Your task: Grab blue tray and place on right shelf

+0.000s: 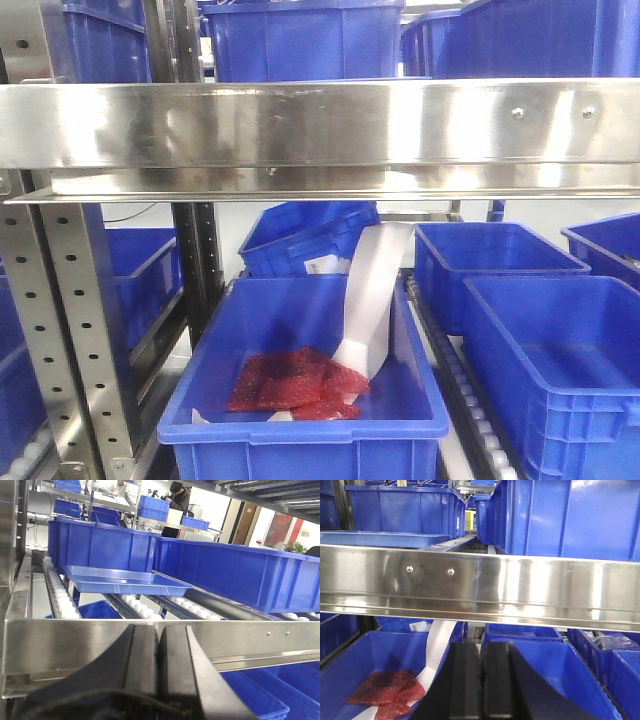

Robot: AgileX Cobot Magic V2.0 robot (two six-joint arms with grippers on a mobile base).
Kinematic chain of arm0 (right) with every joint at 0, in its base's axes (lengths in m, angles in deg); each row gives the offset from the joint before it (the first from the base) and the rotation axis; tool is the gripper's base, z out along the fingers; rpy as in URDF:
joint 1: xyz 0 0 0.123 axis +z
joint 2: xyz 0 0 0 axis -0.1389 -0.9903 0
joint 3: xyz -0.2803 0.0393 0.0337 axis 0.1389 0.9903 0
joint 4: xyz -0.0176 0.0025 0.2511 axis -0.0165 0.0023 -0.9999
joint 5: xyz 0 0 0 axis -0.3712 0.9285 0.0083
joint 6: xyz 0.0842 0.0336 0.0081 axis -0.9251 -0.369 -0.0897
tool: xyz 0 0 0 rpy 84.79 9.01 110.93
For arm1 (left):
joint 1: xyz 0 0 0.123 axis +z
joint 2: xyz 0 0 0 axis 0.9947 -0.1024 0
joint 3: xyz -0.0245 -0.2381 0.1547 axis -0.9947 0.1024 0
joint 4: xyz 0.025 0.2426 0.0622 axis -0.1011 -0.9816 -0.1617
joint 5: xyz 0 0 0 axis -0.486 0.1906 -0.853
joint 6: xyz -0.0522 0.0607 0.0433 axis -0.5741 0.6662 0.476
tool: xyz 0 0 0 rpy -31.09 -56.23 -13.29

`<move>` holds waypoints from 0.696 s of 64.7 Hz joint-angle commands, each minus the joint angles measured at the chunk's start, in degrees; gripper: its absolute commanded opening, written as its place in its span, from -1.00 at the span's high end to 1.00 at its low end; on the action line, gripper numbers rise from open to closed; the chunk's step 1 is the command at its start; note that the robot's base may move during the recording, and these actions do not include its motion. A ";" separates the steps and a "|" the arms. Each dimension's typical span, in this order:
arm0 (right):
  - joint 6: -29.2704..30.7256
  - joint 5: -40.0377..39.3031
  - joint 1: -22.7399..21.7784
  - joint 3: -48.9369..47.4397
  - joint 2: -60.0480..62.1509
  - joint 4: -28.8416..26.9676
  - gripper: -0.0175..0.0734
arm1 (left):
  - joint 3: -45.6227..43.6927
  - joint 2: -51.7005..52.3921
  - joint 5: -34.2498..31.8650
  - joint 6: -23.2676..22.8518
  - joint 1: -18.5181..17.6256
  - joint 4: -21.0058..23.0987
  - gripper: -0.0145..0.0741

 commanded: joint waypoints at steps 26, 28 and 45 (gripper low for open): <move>-0.12 -5.13 -0.27 -1.27 1.19 -0.07 0.52 | -1.47 0.21 -3.44 5.59 0.76 4.45 0.78; -0.12 -5.13 -0.27 -1.27 1.19 -0.07 0.52 | -1.36 0.61 -3.44 7.60 1.46 5.22 0.78; -0.12 -5.13 -0.27 -1.27 1.19 -0.07 0.52 | 1.43 14.64 18.56 19.78 11.86 13.07 0.78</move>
